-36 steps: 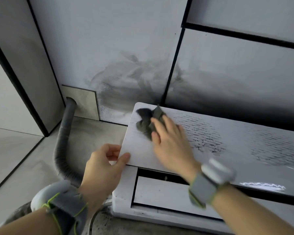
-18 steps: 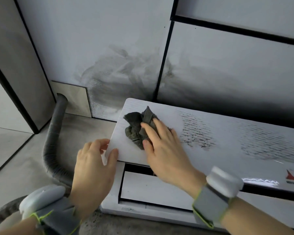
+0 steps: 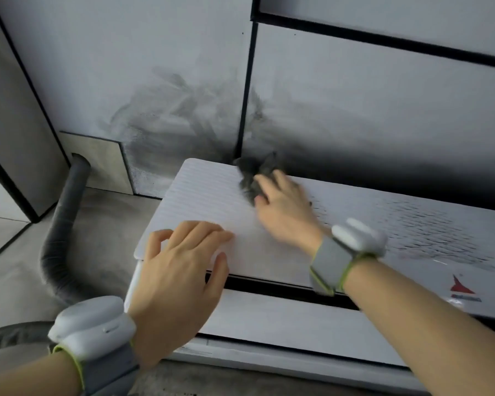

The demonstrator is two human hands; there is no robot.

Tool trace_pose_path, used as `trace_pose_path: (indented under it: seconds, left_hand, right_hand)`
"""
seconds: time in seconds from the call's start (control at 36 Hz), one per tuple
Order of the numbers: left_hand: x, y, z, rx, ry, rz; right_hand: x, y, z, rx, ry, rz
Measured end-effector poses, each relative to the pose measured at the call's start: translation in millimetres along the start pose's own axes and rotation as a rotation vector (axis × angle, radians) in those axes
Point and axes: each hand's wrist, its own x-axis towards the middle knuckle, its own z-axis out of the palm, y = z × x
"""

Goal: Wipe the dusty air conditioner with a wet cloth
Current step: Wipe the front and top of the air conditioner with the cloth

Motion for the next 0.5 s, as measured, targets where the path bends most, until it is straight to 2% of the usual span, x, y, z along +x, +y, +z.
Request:
trace_pose_path:
  seconds: [0.06,0.11,0.19,0.36,0.42,0.5]
  left_hand:
    - [-2,-1,2,0.007,0.016,-0.007]
    - [-2,1,5,0.037,0.04,0.015]
    - [-2,0,7,0.085,0.059,0.074]
    - [0,-5,8,0.152,0.099,0.169]
    - [0,-6,8,0.158,0.11,0.179]
    - [-2,-6,10,0.175,0.116,0.193]
  right_hand:
    - [-29,-14,8,0.024,-0.001,-0.182]
    - [-40,-11,9,0.025,-0.008,-0.272]
    - [-19,11,1,0.051,-0.076,-0.206]
    - [34,78,-22,0.035,-0.045,0.134]
    - [42,88,-27,0.068,-0.043,0.175]
    - [33,82,-22,0.085,-0.009,0.14]
